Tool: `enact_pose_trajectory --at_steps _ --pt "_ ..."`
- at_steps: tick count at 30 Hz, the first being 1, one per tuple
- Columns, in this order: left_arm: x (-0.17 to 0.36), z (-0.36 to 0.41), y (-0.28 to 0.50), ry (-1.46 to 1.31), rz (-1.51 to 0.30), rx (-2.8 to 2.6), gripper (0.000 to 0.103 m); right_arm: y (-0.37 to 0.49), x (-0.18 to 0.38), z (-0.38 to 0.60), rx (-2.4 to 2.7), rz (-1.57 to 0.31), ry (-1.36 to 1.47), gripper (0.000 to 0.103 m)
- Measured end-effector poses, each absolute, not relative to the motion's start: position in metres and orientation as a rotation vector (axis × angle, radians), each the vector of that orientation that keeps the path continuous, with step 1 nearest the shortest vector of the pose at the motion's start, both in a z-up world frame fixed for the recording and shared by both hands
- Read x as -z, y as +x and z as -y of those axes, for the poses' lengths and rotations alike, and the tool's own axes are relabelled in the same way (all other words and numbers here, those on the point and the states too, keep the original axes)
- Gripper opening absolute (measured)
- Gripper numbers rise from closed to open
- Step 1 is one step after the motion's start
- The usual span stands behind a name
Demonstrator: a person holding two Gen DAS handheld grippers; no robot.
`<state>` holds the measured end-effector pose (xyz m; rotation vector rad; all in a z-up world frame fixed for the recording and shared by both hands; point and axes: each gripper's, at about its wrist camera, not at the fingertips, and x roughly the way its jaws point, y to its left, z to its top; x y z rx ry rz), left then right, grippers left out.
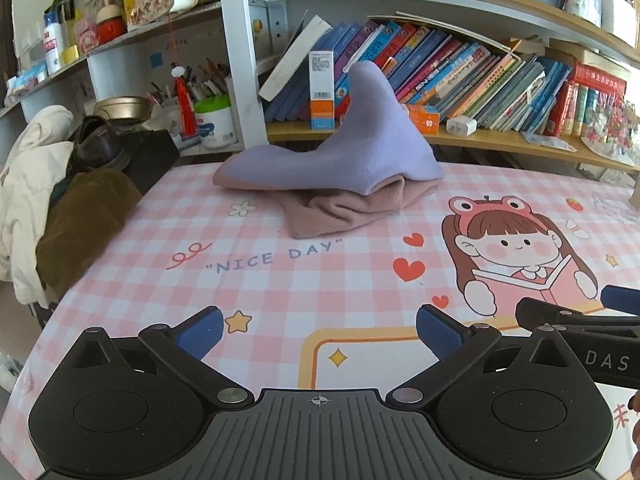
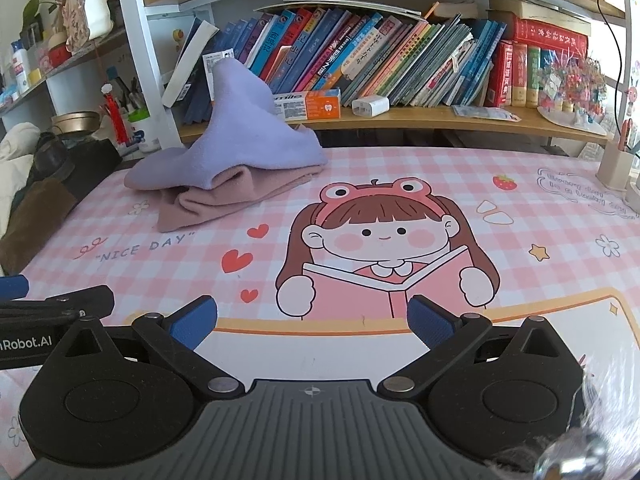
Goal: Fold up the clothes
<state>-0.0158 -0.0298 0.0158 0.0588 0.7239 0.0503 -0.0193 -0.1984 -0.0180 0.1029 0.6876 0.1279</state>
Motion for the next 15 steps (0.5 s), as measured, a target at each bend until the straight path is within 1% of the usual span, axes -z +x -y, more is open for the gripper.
enact_pose_trajectory --at_steps 15 --pt "-0.013 0.013 -0.003 0.037 -0.777 -0.011 0.103 -0.015 0.017 0.187 -0.12 -0.69 0.098 0.103"
